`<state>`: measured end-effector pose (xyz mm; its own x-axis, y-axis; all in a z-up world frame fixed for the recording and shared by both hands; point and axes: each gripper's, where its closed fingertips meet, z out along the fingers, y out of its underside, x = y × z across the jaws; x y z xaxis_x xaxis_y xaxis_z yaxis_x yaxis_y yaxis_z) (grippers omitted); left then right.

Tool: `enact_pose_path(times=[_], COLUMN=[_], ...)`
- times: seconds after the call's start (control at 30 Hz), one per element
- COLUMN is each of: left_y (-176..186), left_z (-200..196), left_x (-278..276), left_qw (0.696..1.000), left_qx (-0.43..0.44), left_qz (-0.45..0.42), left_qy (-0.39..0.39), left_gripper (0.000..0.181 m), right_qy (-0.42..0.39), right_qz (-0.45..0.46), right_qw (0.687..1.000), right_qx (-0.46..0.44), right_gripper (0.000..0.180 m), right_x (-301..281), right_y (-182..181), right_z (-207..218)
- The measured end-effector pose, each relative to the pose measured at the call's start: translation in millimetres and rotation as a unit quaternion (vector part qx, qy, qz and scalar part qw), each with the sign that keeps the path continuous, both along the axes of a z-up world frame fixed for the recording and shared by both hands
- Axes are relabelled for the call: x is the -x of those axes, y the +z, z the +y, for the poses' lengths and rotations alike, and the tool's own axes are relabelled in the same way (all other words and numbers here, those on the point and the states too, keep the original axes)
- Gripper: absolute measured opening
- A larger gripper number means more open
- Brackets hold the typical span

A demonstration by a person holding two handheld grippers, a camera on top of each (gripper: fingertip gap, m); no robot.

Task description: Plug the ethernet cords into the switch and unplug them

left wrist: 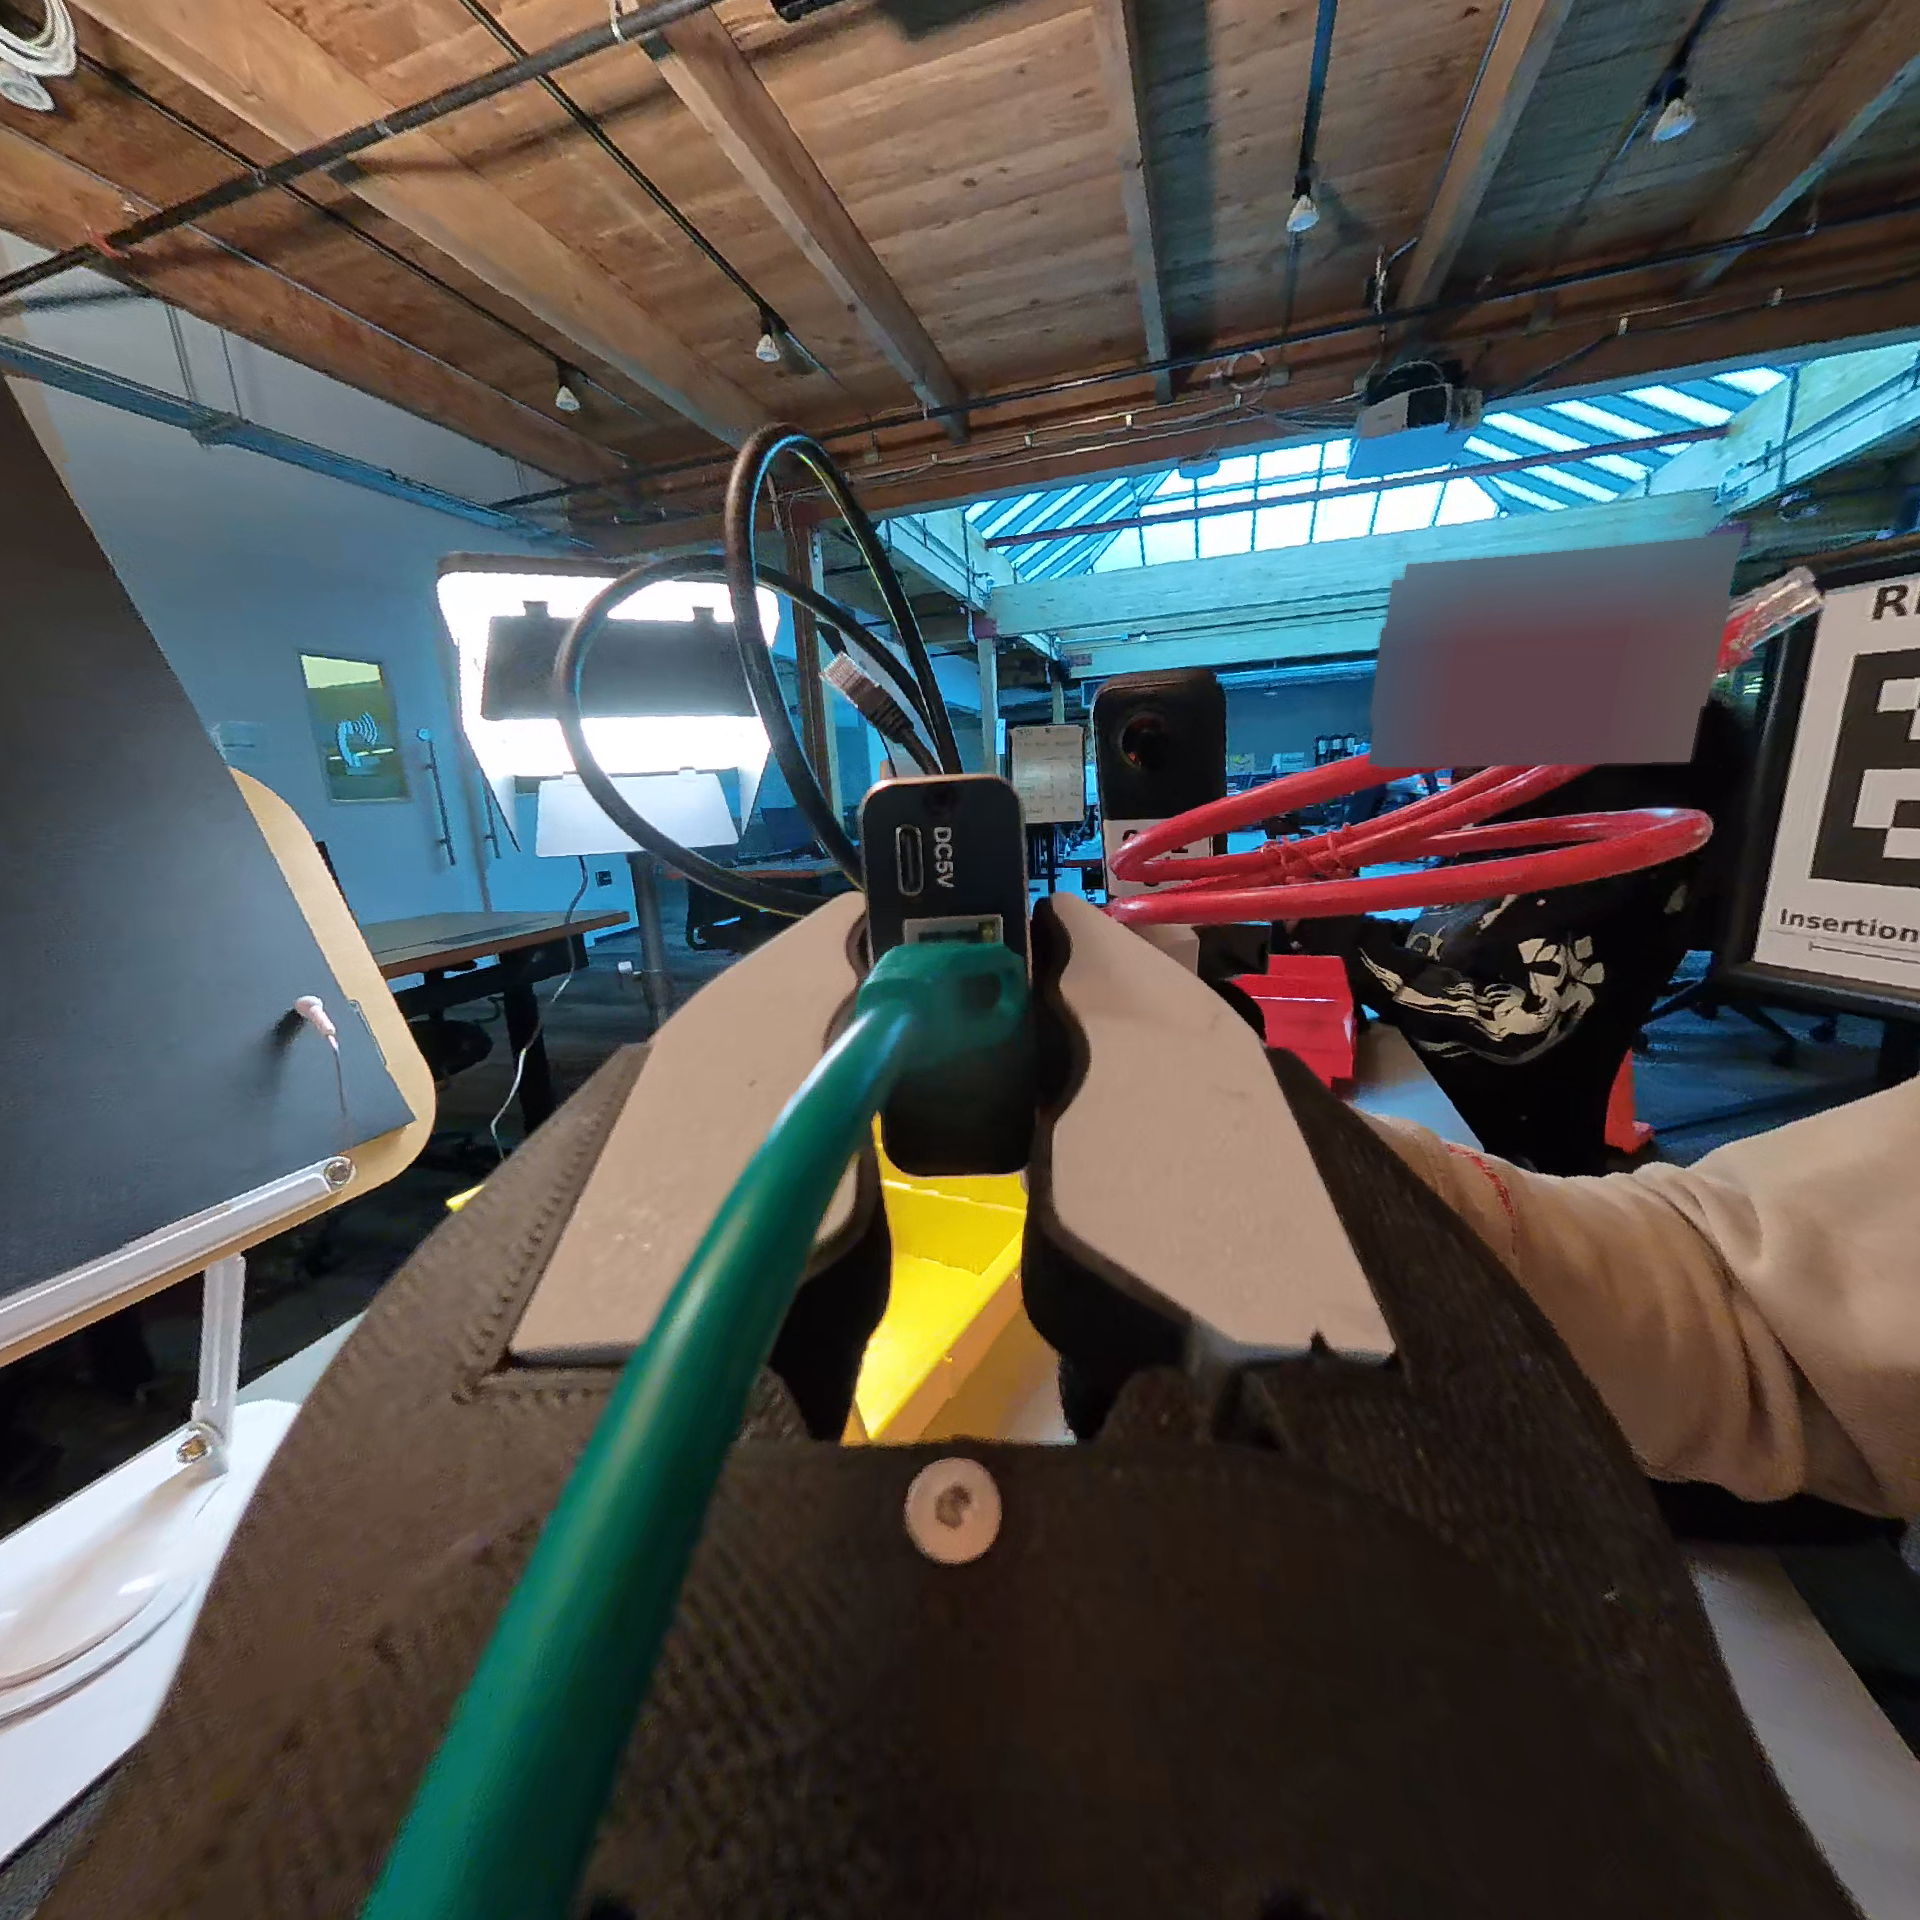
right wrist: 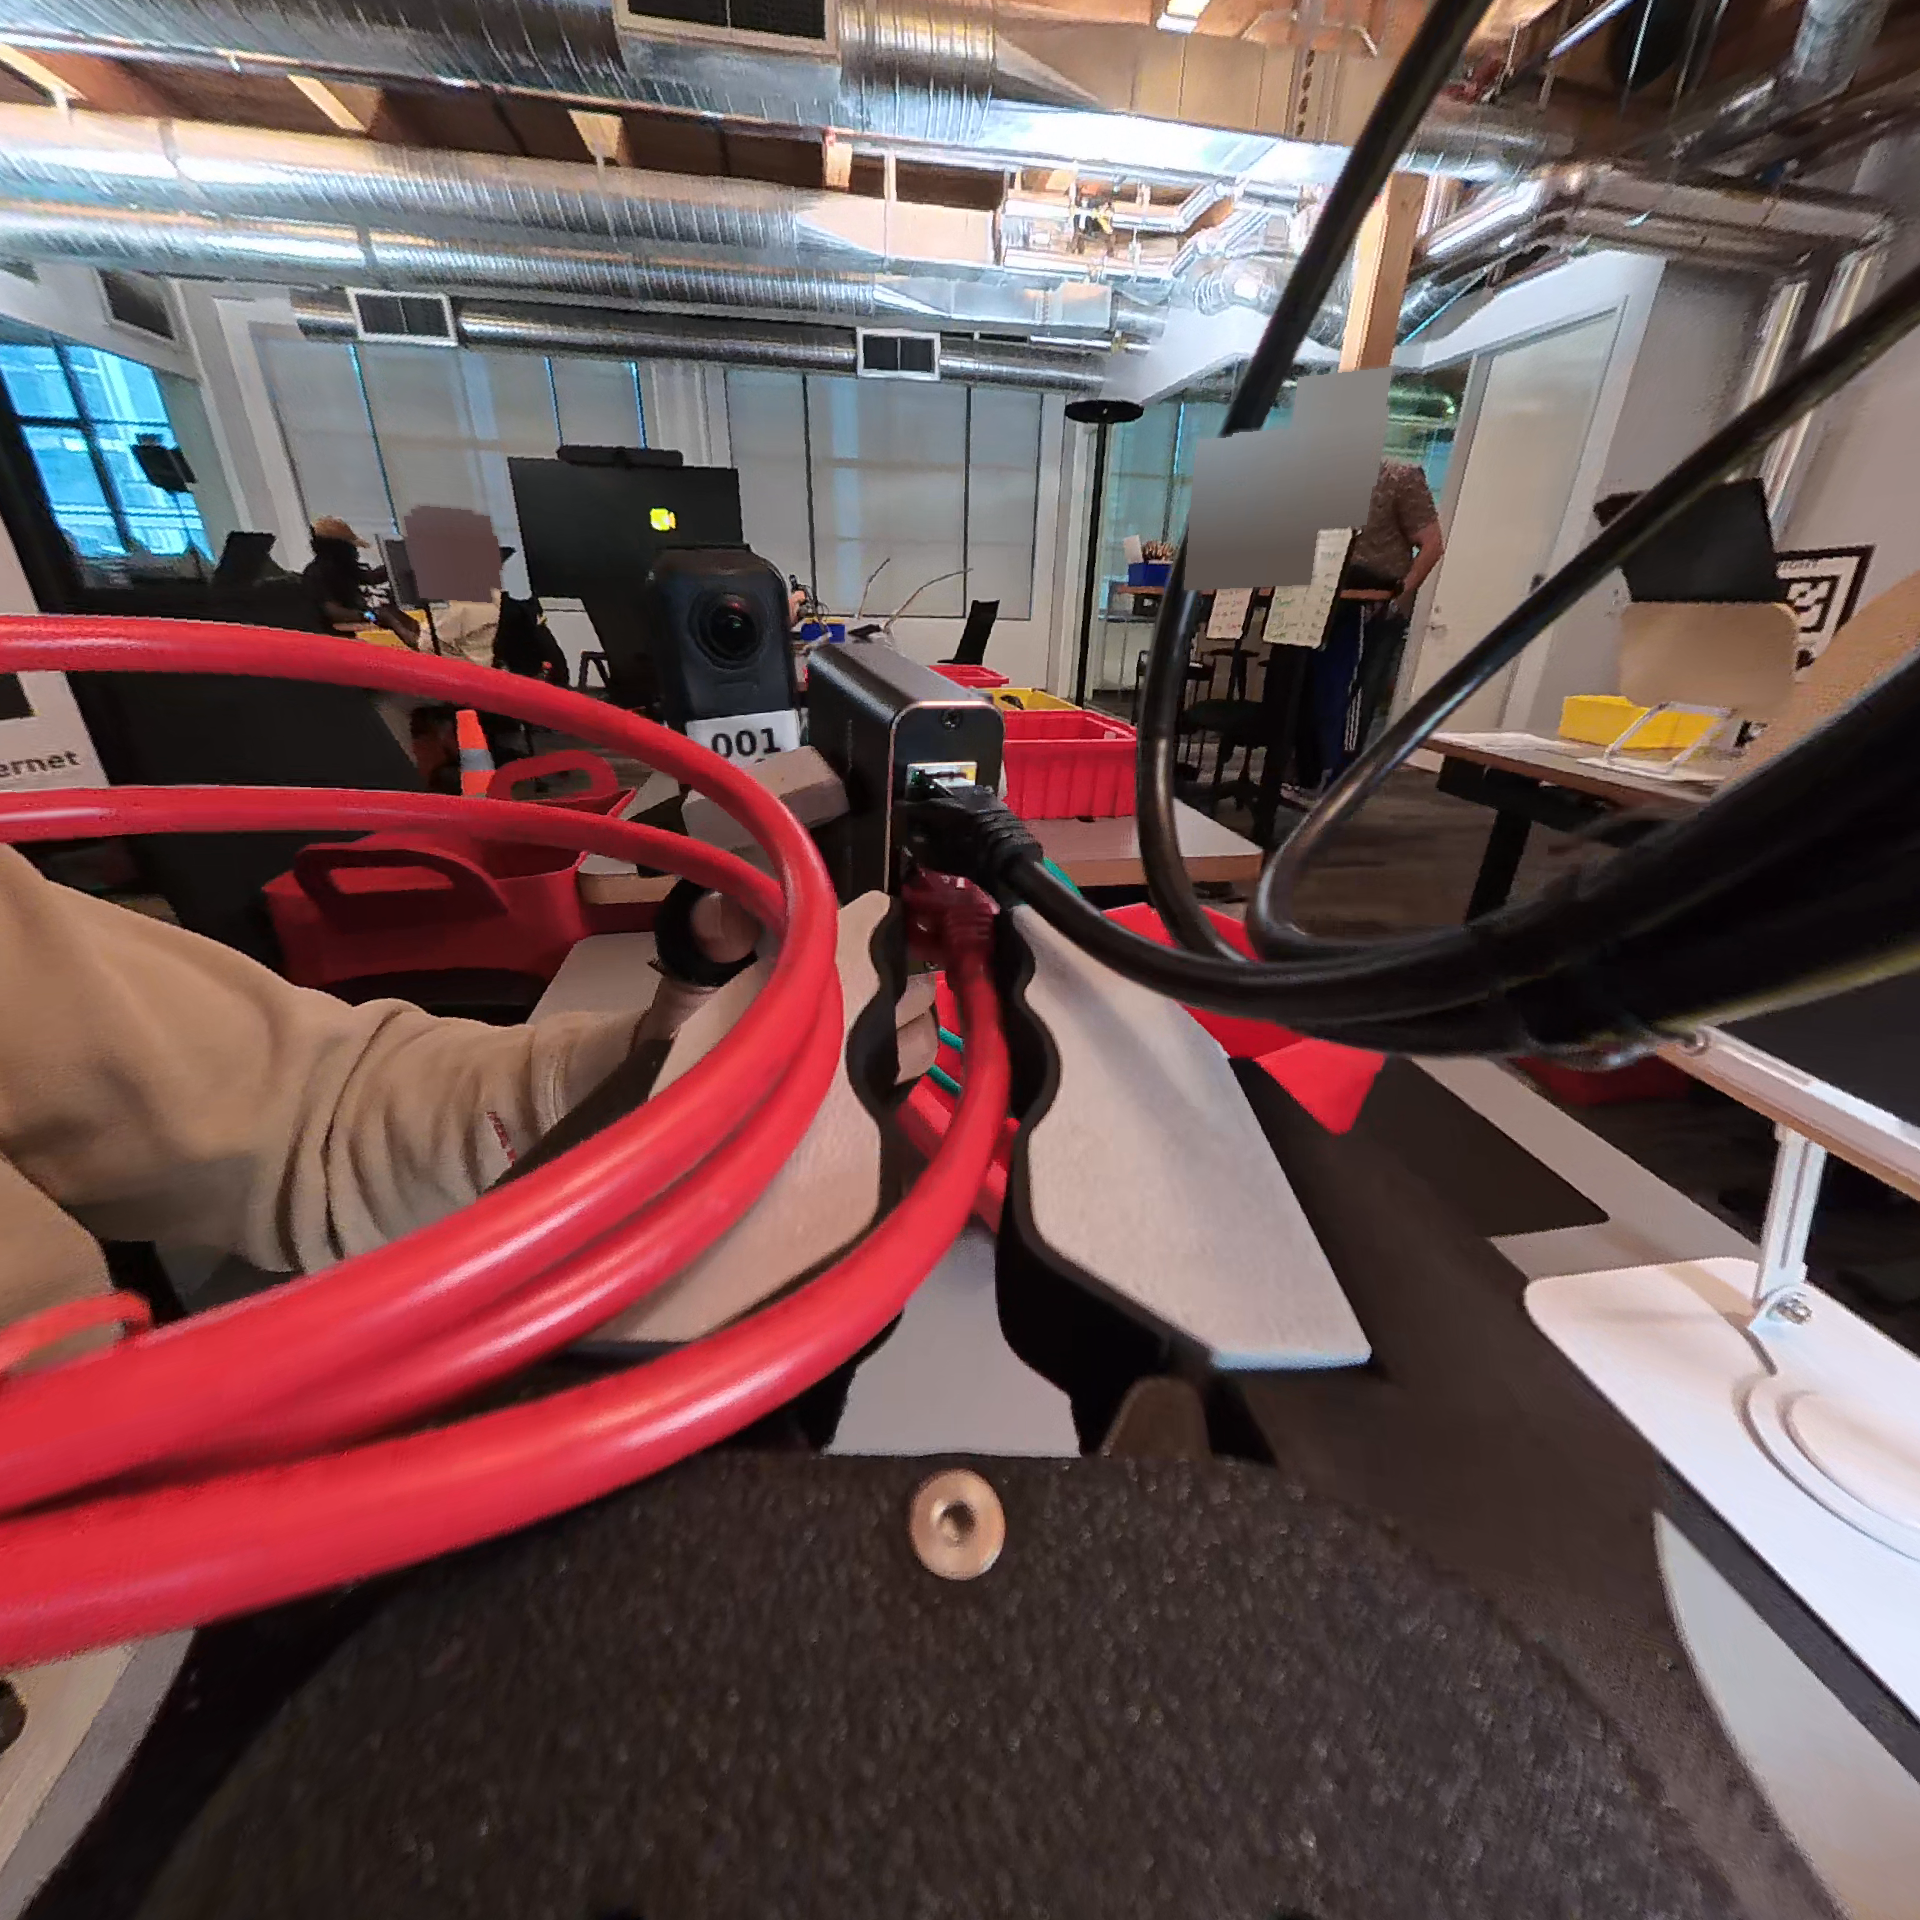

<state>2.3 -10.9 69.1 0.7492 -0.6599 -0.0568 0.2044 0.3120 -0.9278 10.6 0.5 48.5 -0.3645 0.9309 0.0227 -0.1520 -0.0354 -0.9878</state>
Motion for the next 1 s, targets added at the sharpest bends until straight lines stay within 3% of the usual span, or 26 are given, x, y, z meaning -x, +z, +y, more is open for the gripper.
enact_pose_path(times=[0.27, 0.47, 0.67, 0.9, 0.97, 1.0], left_y=[1, 0, 9, 8, 31, 47], left_z=[3, 6, -5, 0, -16, -31], left_x=[1, 1, -6, -2, 26, 49], left_qw=[1.0, 0.998, 0.997, 0.999, 0.993, 0.989], left_qx=[0.003, 0.009, -0.046, -0.001, -0.057, -0.073], left_qz=[-0.028, -0.057, 0.011, -0.03, -0.09, -0.12], left_qy=[-0.013, 0.005, 0.065, 0.023, 0.049, 0.051], left_gripper=[0.026, 0.026, 0.027, 0.026, 0.026, 0.026], right_qy=[0.037, -0.023, -0.046, -0.04, -0.133, -0.117], right_qz=[-0.011, -0.006, 0.029, 0.017, 0.07, 0.095], right_qw=[0.996, 0.999, 0.998, 0.999, 0.988, 0.986], right_qx=[0.077, 0.022, -0.011, -0.002, 0.036, 0.071], right_gripper=[0.013, 0.016, 0.018, 0.016, 0.012, 0.012], right_x=[-2, -1, -4, -4, -30, -53], right_y=[5, 6, 15, 12, 30, 41], right_z=[2, 7, 1, 4, 54, 72])
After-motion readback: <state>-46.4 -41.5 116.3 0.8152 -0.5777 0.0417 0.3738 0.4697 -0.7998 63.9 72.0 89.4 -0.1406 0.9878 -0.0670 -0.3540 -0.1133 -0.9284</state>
